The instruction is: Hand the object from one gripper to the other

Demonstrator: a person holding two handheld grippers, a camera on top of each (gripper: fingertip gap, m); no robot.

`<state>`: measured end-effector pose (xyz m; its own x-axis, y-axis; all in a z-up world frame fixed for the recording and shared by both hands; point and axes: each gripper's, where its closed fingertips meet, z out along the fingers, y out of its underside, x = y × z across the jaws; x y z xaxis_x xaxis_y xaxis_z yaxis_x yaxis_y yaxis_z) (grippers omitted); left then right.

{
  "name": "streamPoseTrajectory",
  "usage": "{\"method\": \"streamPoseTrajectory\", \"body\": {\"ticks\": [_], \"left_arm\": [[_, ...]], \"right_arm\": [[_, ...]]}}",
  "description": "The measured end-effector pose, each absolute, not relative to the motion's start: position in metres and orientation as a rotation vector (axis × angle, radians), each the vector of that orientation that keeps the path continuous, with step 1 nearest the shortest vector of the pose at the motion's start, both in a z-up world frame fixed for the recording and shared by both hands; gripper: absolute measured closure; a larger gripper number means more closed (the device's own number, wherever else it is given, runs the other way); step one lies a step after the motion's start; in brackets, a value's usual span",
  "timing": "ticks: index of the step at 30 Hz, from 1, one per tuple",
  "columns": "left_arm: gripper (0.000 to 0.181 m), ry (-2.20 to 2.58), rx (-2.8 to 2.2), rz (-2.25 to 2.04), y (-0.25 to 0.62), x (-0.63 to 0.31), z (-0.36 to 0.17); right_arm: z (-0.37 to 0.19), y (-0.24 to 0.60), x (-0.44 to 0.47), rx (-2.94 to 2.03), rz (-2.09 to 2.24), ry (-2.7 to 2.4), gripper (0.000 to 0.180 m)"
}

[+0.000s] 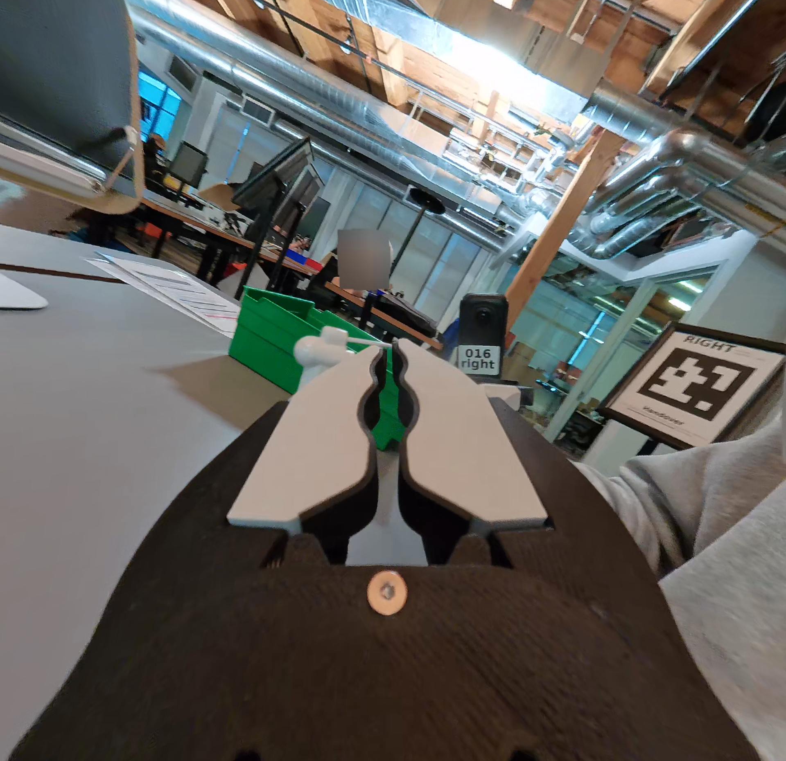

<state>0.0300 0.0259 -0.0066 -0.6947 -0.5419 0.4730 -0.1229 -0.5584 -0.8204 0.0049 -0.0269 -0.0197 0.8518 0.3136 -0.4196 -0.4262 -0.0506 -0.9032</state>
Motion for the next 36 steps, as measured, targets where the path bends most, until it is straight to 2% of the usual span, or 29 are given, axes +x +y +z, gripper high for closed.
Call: {"method": "streamPoseTrajectory", "body": {"ticks": [6,10,20,23,31,36], "left_arm": [[0.178,1.321,-1.083,-2.237,0.046,0.036,-0.013],[0.171,1.365,-1.090,-2.205,0.047,0.040,-0.018],[0.123,1.644,-1.093,-2.110,0.016,0.047,-0.048],[0.130,1.744,-0.999,-2.098,0.004,0.040,-0.050],[0.129,1.776,-0.878,-2.278,-0.010,0.023,-0.037],[0.170,1.722,-0.877,-2.451,-0.002,0.018,-0.026]], "right_arm": [[-0.014,-0.031,0.008,-1.483,0.610,0.086,0.177],[-0.013,-0.033,0.010,-1.502,0.588,0.071,0.177],[-0.009,-0.038,0.014,-1.496,0.585,0.062,0.177],[-0.008,-0.039,0.016,-1.494,0.583,0.066,0.177],[-0.004,-0.043,0.024,-1.462,0.585,0.098,0.177],[-0.002,-0.046,0.031,-1.438,0.589,0.126,0.177]]}}
